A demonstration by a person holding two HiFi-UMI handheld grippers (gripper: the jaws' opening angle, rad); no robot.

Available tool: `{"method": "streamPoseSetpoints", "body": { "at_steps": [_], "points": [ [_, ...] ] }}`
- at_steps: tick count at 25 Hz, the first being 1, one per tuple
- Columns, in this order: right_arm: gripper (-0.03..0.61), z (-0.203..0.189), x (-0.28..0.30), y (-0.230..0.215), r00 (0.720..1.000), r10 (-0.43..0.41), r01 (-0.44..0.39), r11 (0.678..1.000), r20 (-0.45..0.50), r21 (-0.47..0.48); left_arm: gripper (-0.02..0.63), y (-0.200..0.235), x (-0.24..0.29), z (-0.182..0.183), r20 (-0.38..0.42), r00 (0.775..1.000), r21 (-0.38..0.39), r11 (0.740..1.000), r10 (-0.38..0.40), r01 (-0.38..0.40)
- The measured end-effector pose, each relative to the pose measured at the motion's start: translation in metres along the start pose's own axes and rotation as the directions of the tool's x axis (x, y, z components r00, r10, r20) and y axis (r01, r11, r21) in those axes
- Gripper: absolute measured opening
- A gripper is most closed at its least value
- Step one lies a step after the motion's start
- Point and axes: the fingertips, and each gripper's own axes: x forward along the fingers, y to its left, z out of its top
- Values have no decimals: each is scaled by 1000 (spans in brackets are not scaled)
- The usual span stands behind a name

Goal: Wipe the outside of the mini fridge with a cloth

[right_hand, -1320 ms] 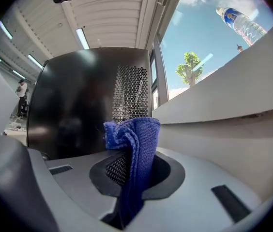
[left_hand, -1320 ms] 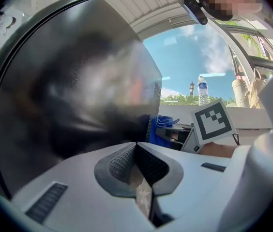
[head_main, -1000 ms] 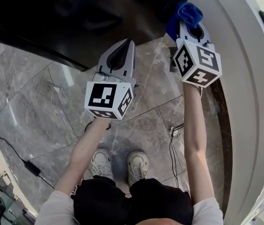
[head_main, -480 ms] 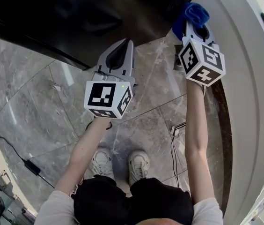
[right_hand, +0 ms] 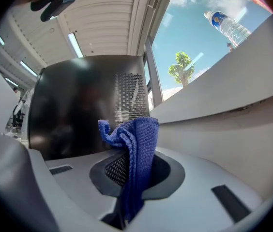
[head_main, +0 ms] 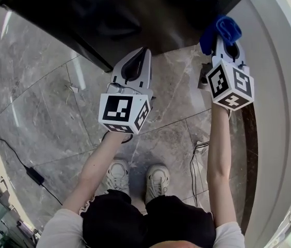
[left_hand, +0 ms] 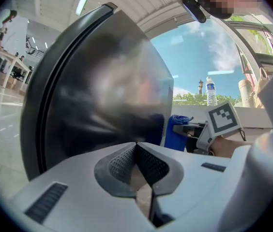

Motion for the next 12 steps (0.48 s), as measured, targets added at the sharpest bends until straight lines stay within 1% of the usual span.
{"method": "streamPoseSetpoints", "body": {
  "at_steps": [3, 5, 8, 12],
  "points": [
    [52, -6, -15, 48, 995, 100, -100, 995, -14, -12, 5, 14, -14, 5, 12, 1000, -1, 1000, 25, -25],
    [52, -12, -27, 82, 986, 166, -166, 986, -24, 0, 5, 23, -27, 8, 21, 999, 0, 999, 45, -45],
    [52, -18, -40, 134, 961, 274, -274, 962, -37, 22, 5, 43, -51, 13, 45, 994, -8, 995, 101, -101],
    [52, -25, -51, 196, 920, 389, -387, 921, -48, 42, 5, 75, -86, 22, 92, 976, -15, 981, 195, -195]
  ]
}}
